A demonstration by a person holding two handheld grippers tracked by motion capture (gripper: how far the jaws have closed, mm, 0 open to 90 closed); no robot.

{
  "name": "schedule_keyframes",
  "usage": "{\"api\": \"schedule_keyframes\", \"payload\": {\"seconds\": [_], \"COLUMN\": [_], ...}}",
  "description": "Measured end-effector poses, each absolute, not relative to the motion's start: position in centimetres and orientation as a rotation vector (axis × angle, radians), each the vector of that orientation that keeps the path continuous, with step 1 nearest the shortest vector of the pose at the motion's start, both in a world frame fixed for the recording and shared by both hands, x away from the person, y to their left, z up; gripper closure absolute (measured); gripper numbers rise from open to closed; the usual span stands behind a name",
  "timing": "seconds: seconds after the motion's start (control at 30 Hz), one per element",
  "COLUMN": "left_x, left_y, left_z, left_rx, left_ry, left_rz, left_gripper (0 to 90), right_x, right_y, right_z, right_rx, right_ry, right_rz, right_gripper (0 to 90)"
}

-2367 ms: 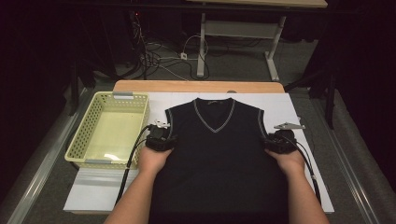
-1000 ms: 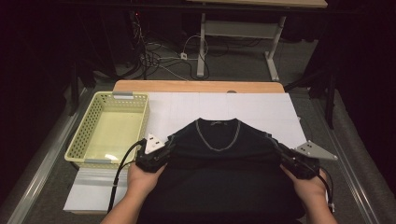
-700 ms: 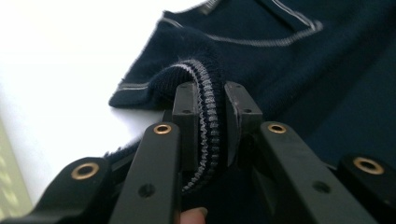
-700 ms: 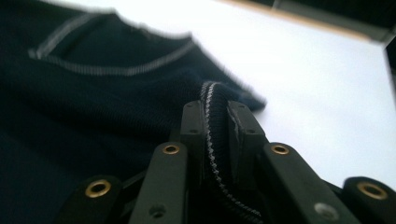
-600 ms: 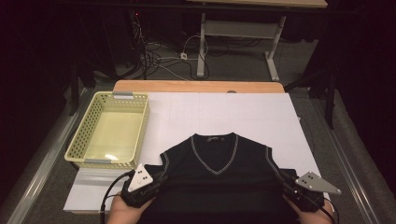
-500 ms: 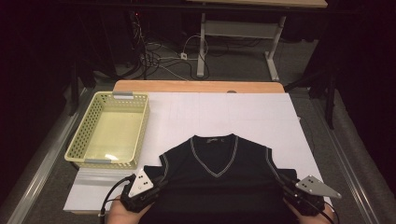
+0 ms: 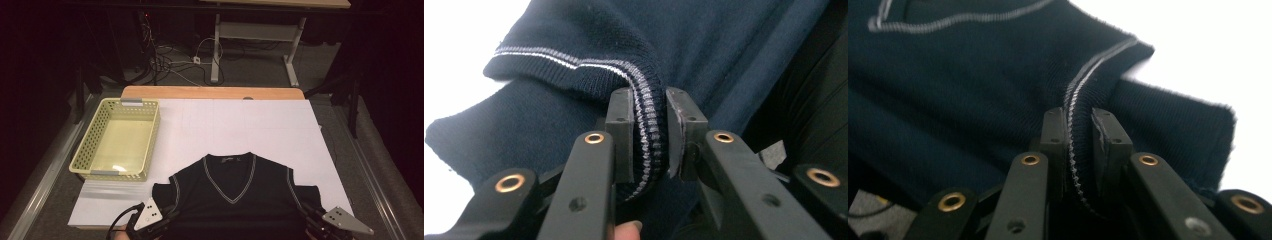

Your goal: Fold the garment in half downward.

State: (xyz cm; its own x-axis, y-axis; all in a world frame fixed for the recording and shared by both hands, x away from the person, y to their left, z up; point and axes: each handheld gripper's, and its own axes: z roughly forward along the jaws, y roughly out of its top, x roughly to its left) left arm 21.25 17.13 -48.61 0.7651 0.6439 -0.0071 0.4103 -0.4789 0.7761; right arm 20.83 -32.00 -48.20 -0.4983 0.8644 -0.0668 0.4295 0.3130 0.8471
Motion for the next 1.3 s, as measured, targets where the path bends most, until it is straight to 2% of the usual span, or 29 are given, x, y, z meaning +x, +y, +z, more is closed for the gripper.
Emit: {"api": "schedule_keyframes", "payload": {"seconds": [0.13, 0.2, 0.3, 0.33, 0.37, 0.4, 0.53, 0.7, 0.8, 1.1, 1.3], "left_x": [21.1, 21.1, 21.1, 21.1, 21.1, 21.2, 21.9, 22.8, 24.1, 25.5, 26.6], "left_y": [17.5, 17.6, 18.0, 18.0, 18.0, 18.8, 20.5, 21.9, 22.6, 22.0, 21.6], "left_z": [-49.0, -48.9, -48.5, -48.5, -48.5, -47.8, -47.3, -47.9, -48.6, -49.6, -48.5], "left_rx": [2.114, 2.104, 2.084, 2.084, 2.056, 2.042, 1.973, 1.947, 1.939, 2.000, 2.043], "left_ry": [0.811, 0.817, 0.811, 0.811, 0.815, 0.809, 0.885, 0.962, 1.044, 1.110, 1.137], "left_rz": [0.318, 0.306, 0.282, 0.282, 0.292, 0.298, 0.323, 0.345, 0.344, 0.314, 0.262], "left_gripper": [72.6, 69.4, 60.6, 58.0, 58.0, 52.7, 47.8, 46.8, 43.2, 41.1, 38.1], "right_x": [20.7, 20.7, 20.8, 20.8, 20.8, 20.7, 20.7, 20.7, 20.8, 20.9, 21.4], "right_y": [-32.1, -32.0, -32.0, -32.0, -32.0, -32.0, -32.3, -32.9, -33.3, -33.5, -34.3], "right_z": [-48.6, -48.7, -48.6, -48.6, -48.5, -48.1, -47.4, -47.3, -47.4, -47.6, -46.9], "right_rx": [1.157, 1.145, 1.153, 1.153, 1.151, 1.143, 1.144, 1.167, 1.186, 1.206, 1.243], "right_ry": [2.074, 2.078, 2.091, 2.091, 2.093, 2.089, 2.063, 2.037, 2.031, 2.021, 1.968], "right_rz": [1.094, 1.086, 1.097, 1.097, 1.103, 1.109, 1.142, 1.156, 1.154, 1.144, 1.145], "right_gripper": [77.9, 76.6, 67.7, 67.7, 63.3, 57.5, 53.3, 51.9, 51.8, 50.5, 50.3]}}
